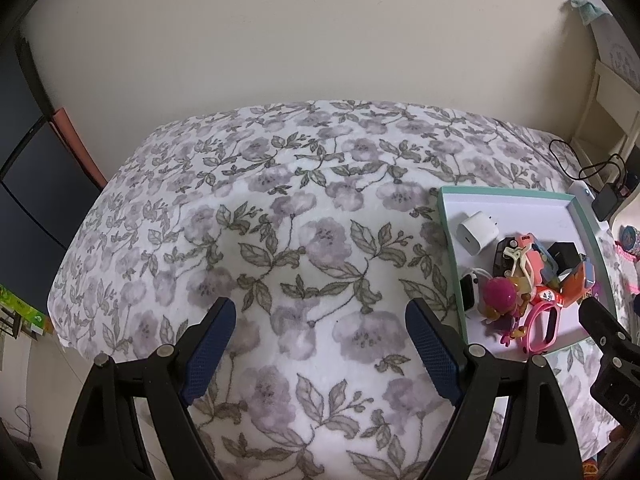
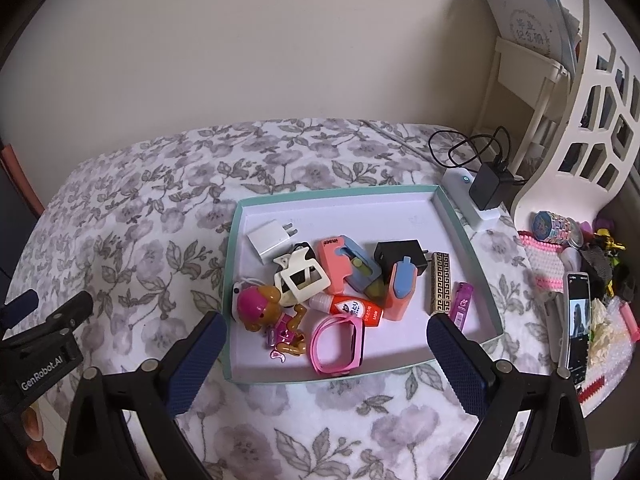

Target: Organize rigid objects

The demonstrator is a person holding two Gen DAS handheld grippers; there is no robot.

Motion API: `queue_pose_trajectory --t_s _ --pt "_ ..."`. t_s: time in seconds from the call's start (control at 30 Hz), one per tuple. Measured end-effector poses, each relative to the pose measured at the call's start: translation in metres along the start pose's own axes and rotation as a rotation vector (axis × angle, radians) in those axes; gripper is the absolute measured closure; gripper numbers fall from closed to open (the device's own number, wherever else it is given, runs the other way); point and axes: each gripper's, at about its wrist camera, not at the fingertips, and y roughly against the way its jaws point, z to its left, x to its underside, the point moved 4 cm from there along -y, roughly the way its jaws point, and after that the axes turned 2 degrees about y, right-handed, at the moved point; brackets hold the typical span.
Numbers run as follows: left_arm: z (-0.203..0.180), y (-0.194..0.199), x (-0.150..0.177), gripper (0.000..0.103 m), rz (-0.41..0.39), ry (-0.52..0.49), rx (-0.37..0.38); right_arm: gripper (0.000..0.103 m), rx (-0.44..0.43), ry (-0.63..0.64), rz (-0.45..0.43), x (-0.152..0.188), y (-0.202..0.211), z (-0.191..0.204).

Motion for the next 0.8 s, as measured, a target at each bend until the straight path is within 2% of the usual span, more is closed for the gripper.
queue_pose_trajectory --t_s 0.8 --pt "-0.0017 -0.0041 0.0026 0.016 0.018 -0.002 0.009 0.001 0.011 0.031 0.017 0.0018 -0.0049 0.0038"
